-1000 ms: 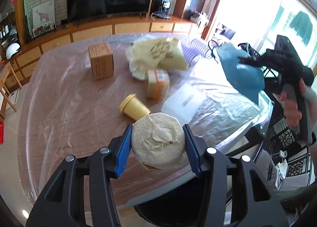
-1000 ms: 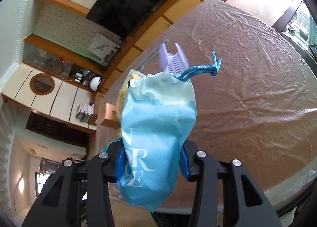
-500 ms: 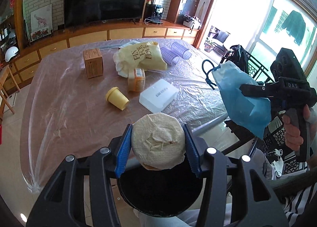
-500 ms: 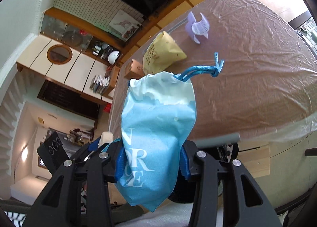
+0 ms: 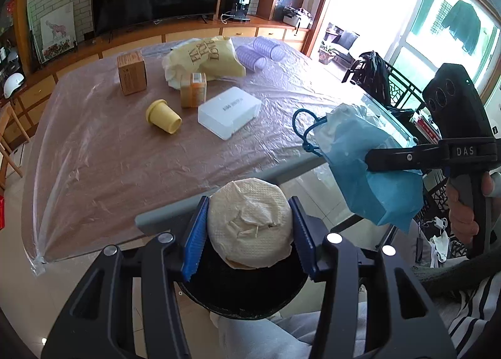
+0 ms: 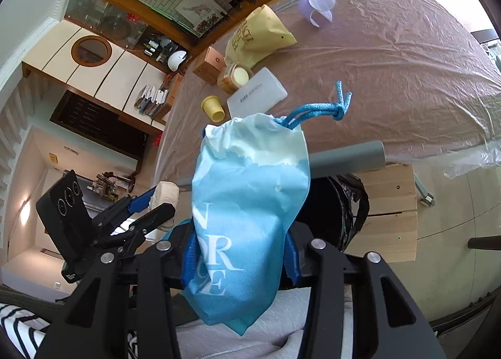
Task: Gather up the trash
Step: 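Carry the blue bag and wrapped bundle over the black trash bin with both tools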
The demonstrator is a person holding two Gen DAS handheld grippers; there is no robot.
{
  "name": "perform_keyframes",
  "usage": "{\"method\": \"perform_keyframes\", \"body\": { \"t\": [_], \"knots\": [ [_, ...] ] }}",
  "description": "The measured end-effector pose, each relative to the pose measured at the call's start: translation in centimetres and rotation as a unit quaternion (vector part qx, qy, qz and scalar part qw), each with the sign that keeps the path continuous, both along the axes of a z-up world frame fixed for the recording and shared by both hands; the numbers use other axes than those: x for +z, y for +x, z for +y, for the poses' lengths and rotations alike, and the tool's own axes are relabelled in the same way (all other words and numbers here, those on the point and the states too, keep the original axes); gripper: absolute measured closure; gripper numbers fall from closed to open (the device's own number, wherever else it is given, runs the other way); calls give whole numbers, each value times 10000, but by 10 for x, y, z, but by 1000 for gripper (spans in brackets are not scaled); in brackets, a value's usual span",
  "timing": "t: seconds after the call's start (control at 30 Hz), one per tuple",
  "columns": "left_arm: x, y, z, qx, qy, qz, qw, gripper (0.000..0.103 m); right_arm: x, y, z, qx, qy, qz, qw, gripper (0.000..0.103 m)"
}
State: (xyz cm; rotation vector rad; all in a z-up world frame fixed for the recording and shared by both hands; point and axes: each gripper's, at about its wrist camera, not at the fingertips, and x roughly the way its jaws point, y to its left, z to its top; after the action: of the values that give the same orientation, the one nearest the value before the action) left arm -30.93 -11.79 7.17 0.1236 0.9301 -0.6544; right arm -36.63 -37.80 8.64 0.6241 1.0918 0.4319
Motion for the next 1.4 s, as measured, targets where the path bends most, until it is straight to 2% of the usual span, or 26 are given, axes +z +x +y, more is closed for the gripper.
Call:
{"method": "perform_keyframes", "body": {
  "t": [0.53, 0.9, 1.4],
  "knots": [
    [-24, -20, -6, -17, 174, 194, 9997, 52, -30, -15, 15, 488, -302, 237, 9981, 60],
    [-43, -25, -5, 43, 401, 236, 9989, 52, -45, -16, 26, 739, -716, 282, 9943, 60],
    [-71, -15, -5, 210, 728, 291, 9967, 52, -62, -2, 61, 1162, -1730, 125, 9780, 60]
  ]
}}
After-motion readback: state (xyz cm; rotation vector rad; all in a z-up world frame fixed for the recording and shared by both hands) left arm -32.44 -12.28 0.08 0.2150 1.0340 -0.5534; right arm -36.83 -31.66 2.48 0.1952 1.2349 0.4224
